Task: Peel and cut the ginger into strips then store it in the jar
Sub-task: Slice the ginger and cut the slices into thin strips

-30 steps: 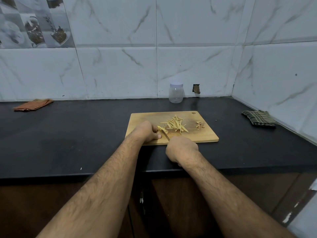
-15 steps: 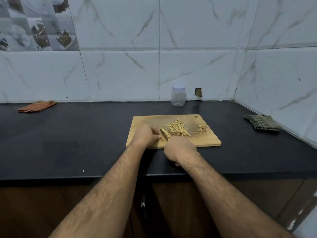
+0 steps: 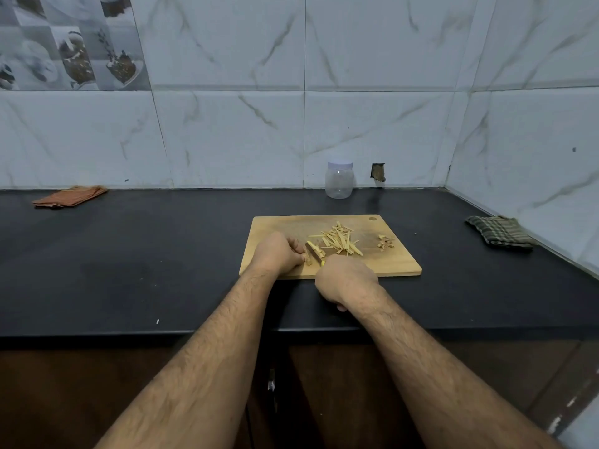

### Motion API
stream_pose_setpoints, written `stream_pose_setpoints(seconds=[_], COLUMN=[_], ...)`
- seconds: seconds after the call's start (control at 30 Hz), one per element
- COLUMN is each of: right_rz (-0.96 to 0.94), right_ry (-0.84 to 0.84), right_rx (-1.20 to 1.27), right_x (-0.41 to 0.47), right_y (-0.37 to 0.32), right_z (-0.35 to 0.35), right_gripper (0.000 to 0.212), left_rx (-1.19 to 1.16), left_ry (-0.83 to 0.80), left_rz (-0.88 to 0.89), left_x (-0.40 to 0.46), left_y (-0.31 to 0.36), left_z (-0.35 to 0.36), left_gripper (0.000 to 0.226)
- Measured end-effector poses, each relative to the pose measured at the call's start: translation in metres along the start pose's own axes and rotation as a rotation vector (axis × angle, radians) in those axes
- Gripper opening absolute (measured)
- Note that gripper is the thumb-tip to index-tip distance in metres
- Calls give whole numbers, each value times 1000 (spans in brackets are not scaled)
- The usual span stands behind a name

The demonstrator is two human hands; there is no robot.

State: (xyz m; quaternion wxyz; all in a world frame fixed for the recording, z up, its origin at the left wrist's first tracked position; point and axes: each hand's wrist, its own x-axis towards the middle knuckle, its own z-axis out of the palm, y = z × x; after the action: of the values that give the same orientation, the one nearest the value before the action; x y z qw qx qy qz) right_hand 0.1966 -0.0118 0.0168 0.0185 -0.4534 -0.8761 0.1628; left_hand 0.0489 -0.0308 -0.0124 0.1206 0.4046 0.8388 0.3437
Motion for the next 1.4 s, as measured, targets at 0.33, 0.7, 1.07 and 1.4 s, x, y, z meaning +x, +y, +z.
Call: stream_pose_setpoints(seconds=[0.33, 0.7, 1.07, 1.4], right_rz=[-7, 6, 7, 14], right_ry=[5, -47, -46, -45], right_rx=[-36, 69, 66, -21], right_x=[6, 0, -3, 3], right_y=[5, -2, -10, -13], right_z=[-4, -6, -6, 1], right_gripper=[13, 16, 17, 9], left_rx=[-2, 45, 98, 112], left_ry=[8, 23, 41, 13], left_rz=[-3, 10, 12, 5], left_x=[-1, -4, -4, 1], left_y=[-1, 1, 2, 1], left_z=[0, 0, 1, 2], left_gripper=[19, 13, 22, 8])
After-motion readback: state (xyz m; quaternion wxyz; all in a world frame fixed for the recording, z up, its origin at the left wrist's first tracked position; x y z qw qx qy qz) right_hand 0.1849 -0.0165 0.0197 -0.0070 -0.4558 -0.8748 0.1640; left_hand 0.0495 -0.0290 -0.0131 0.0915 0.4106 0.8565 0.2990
